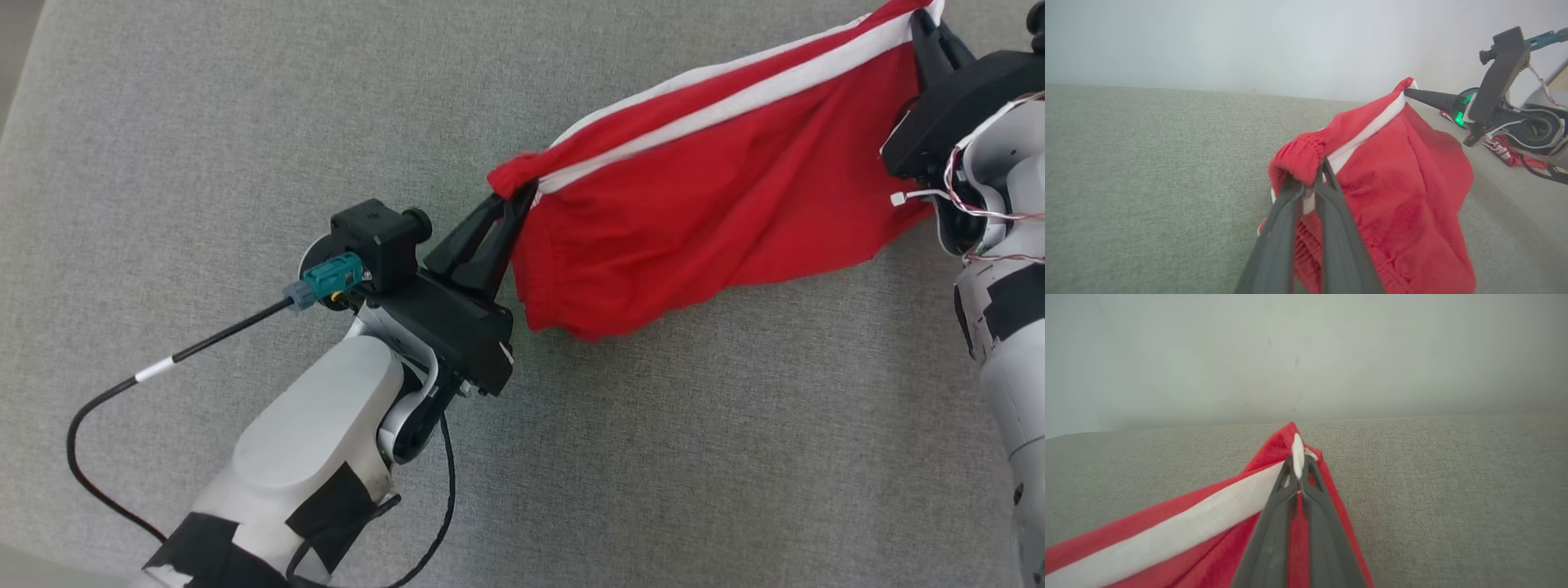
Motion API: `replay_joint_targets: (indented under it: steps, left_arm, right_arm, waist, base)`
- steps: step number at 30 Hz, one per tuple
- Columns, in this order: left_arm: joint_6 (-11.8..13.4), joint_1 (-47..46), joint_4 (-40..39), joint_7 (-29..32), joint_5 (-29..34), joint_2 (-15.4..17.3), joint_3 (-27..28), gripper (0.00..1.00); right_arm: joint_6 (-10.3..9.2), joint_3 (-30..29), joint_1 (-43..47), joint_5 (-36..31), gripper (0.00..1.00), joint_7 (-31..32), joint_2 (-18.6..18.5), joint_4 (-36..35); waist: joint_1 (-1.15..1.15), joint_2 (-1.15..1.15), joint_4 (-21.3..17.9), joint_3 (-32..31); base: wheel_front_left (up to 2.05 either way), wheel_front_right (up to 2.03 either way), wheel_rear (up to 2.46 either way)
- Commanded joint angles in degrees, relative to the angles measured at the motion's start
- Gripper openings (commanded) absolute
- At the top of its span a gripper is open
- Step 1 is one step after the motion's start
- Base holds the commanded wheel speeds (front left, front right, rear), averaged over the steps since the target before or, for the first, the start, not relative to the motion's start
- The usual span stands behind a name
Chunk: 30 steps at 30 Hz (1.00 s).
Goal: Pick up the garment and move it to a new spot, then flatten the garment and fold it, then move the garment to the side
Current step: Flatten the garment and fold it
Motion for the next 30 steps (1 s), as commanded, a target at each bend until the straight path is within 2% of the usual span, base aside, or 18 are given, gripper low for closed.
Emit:
replay_joint_targets:
  steps: [1, 2, 3, 9, 17, 23, 30]
  left_arm:
    - [0.1, -0.8, 0.7, -0.2, 0.4, -0.4, 0.6, 0.22]
    - [0.1, -0.9, 1.0, -0.2, 0.9, -0.6, 0.9, 0.4]
    - [0.1, -0.8, 1.2, -0.2, 1.5, -0.8, 0.9, 1.0]
    - [0.1, 2.6, 1.7, -0.2, 4.2, -1.1, 3.2, 1.0]
    - [0.1, 7.8, 1.7, -0.2, 5.5, -1.1, 6.2, 1.0]
    - [0.5, 16.3, -5.6, -0.2, 10.9, -0.8, 16.8, 1.0]
    - [1.0, 26.9, -16.2, -0.2, 21.3, -3.6, 32.1, 1.0]
  right_arm:
    - [-0.18, 0.2, -1.2, -0.7, 0.13, -1.3, 0.4, 1.8]
    - [-0.18, 0.5, -1.7, -1.0, 0.44, -1.8, 0.4, 2.8]
    - [-0.18, 0.9, -2.1, -1.0, 1.0, -2.4, 0.4, 3.6]
    - [-0.18, 3.4, -1.6, 0.4, 1.0, -5.2, -1.2, 8.0]
    - [-0.18, 6.2, 1.6, 2.6, 1.0, -6.7, -3.2, 9.3]
    - [-0.18, 9.5, 6.8, 6.1, 1.0, -6.8, -4.9, 9.4]
    - [-0.18, 12.1, 9.7, 8.8, 1.0, -6.3, -5.0, 9.8]
  waist:
    - [-0.01, -0.01, 0.1, 0.3]
    - [-0.01, -0.01, 0.1, 0.2]
    - [-0.01, -0.01, 0.0, 0.1]
    - [-0.01, -0.01, -0.3, -2.4]
    - [-0.01, -0.01, -0.2, -5.4]
    - [-0.01, -0.01, 0.2, -7.9]
    - [-0.01, -0.01, 0.7, -8.5]
  base:
    - [0.0, 0.0, 0.0]
    - [0.0, 0.0, 0.0]
    - [0.0, 0.0, 0.0]
    - [0.0, 0.0, 0.0]
    - [0.0, 0.0, 0.0]
    - [0.0, 0.0, 0.0]
    - [0.0, 0.0, 0.0]
